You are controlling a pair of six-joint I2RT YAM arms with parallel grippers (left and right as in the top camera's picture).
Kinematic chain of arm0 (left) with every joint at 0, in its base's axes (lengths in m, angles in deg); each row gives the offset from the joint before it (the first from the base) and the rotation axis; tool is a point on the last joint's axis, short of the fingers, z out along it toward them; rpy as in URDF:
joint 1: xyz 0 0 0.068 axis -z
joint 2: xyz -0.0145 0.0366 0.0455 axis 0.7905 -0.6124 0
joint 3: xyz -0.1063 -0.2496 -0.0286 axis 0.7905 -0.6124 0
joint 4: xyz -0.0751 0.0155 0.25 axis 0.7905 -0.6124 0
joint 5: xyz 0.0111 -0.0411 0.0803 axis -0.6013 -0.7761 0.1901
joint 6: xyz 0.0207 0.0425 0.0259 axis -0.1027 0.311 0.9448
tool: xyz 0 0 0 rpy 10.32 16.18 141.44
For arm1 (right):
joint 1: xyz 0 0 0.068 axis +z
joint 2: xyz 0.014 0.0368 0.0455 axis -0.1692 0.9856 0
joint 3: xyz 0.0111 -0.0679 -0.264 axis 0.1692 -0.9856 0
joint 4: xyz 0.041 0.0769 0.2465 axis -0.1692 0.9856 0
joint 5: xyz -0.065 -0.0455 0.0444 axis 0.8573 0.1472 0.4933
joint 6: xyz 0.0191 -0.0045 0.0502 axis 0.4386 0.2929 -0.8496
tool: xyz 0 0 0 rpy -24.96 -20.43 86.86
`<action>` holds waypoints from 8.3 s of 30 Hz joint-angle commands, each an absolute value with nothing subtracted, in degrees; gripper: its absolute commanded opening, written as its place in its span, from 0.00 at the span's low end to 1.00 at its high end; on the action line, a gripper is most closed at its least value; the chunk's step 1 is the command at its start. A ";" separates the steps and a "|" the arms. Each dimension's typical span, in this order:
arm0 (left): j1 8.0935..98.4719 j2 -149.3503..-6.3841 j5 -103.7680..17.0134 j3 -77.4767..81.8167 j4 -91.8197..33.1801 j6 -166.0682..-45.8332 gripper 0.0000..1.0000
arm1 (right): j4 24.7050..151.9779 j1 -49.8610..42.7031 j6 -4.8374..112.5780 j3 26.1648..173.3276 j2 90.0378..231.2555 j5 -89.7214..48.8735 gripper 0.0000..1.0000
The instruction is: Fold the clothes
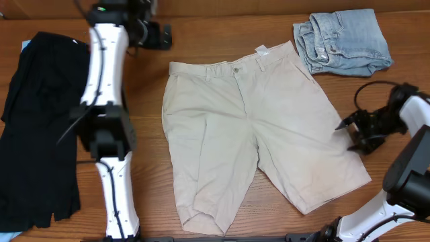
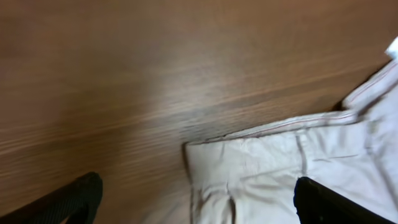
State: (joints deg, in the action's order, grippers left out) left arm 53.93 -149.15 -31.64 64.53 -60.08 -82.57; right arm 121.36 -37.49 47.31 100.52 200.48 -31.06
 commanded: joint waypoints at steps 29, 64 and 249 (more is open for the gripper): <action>52.27 -156.39 -7.23 69.60 -78.09 -90.25 0.04 | 120.92 -16.88 49.98 109.18 185.14 -29.72 0.77; 62.19 -144.69 -21.28 78.04 -74.57 -72.26 0.95 | 114.34 1.92 31.31 79.87 185.27 -18.38 0.70; 54.89 -113.70 -11.14 51.68 -86.57 -93.18 1.00 | 116.55 29.85 30.88 84.76 169.73 -24.17 0.80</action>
State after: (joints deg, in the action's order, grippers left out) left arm 55.13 -113.79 -13.46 56.72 -88.63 -91.32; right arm 118.01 27.71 37.39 87.43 168.48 -22.66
